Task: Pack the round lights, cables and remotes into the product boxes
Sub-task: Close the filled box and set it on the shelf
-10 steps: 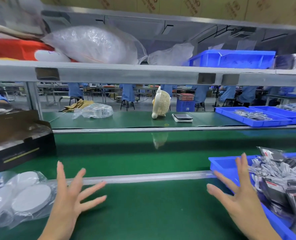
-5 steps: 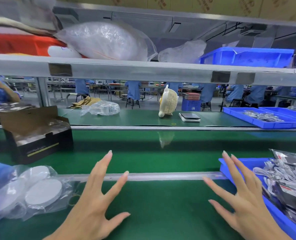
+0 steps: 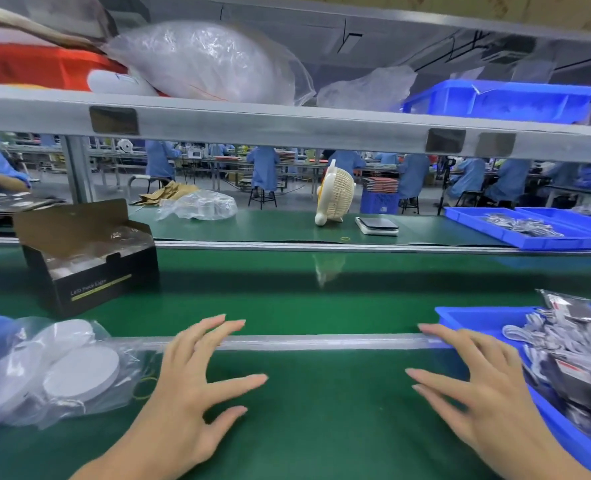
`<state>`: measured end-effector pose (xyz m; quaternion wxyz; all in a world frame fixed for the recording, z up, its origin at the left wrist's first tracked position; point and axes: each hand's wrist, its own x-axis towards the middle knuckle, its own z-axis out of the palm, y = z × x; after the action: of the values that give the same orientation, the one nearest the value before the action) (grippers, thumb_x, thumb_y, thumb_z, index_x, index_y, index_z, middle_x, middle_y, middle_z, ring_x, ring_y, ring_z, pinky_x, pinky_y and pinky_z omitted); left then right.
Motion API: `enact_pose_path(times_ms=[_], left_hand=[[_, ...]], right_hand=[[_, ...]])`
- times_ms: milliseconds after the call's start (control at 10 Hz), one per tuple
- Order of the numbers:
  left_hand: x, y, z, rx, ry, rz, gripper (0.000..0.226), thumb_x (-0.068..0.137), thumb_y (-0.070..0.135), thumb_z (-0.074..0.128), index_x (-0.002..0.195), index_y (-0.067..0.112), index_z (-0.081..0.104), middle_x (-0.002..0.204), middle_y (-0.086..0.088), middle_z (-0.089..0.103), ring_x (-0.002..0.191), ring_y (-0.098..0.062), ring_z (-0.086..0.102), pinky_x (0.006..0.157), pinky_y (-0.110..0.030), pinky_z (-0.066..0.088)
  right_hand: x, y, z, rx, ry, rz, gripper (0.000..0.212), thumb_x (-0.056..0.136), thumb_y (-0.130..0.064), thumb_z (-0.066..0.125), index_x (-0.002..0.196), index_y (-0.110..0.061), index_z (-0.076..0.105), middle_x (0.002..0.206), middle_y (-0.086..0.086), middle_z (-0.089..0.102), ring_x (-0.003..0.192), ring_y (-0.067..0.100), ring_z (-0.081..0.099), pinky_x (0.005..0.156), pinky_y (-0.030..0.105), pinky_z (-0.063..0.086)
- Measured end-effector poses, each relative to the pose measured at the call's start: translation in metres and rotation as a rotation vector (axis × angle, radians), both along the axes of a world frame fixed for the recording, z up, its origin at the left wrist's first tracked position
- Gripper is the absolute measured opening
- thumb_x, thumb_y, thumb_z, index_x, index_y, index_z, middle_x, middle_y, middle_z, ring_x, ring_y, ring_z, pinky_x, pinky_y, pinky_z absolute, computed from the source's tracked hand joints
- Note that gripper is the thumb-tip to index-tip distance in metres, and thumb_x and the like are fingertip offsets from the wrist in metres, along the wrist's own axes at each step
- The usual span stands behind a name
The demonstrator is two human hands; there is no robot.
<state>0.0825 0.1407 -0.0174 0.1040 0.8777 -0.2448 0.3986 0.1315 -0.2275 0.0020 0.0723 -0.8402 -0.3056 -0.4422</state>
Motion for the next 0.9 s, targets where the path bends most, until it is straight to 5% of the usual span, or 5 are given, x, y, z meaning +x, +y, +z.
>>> enact_pose_path(times_ms=[200, 300, 500, 800, 900], left_hand=[[-0.008, -0.017, 0.007, -1.548, 0.689, -0.575, 0.097, 0.079, 0.032, 0.078, 0.140, 0.070, 0.012, 0.151, 0.002, 0.044, 0.118, -0.032, 0.063, 0.082, -0.041, 0.060], [-0.010, -0.015, 0.017, -1.650, 0.996, -0.469, 0.077, 0.077, 0.071, 0.050, 0.137, 0.024, 0.053, 0.094, -0.026, 0.071, 0.050, -0.033, 0.064, 0.042, -0.031, 0.052], [-0.003, -0.006, 0.008, 0.113, -0.019, -0.047, 0.025, 0.087, 0.047, 0.062, 0.107, 0.039, 0.073, 0.137, 0.000, 0.055, 0.126, -0.028, 0.052, 0.102, -0.044, 0.037], [-0.011, -0.035, 0.005, -1.632, 0.780, -0.455, 0.109, 0.070, 0.022, 0.077, 0.148, 0.058, 0.009, 0.118, -0.014, 0.070, 0.064, -0.037, 0.071, 0.045, -0.039, 0.056], [-0.014, -0.031, 0.016, -0.886, 0.576, -0.195, 0.048, 0.070, 0.072, 0.068, 0.103, 0.036, 0.073, 0.069, 0.001, 0.068, 0.046, -0.012, 0.051, 0.053, -0.025, 0.044]], right_hand=[[-0.011, 0.017, 0.002, 0.927, 0.772, 0.543, 0.095, 0.082, -0.022, 0.070, 0.143, -0.064, 0.010, 0.159, -0.012, 0.025, 0.129, 0.026, 0.054, 0.087, 0.039, 0.057], [-0.016, 0.016, 0.006, 1.290, 1.129, 0.447, 0.066, 0.077, -0.050, 0.059, 0.140, -0.048, 0.040, 0.091, 0.012, 0.074, 0.043, 0.028, 0.061, 0.037, 0.023, 0.045], [-0.003, -0.004, 0.006, 0.033, 0.187, 0.045, 0.019, 0.082, -0.035, 0.066, 0.096, -0.042, 0.076, 0.120, 0.000, 0.069, 0.102, 0.013, 0.061, 0.090, 0.034, 0.044], [-0.016, 0.023, 0.002, 1.162, 0.974, 0.418, 0.101, 0.074, -0.031, 0.075, 0.142, -0.065, 0.009, 0.127, -0.003, 0.065, 0.069, 0.025, 0.072, 0.058, 0.029, 0.058], [-0.014, 0.014, 0.007, 0.735, 0.819, 0.128, 0.065, 0.071, -0.086, 0.048, 0.095, -0.031, 0.073, 0.058, -0.004, 0.068, 0.041, 0.013, 0.050, 0.056, 0.021, 0.046]])
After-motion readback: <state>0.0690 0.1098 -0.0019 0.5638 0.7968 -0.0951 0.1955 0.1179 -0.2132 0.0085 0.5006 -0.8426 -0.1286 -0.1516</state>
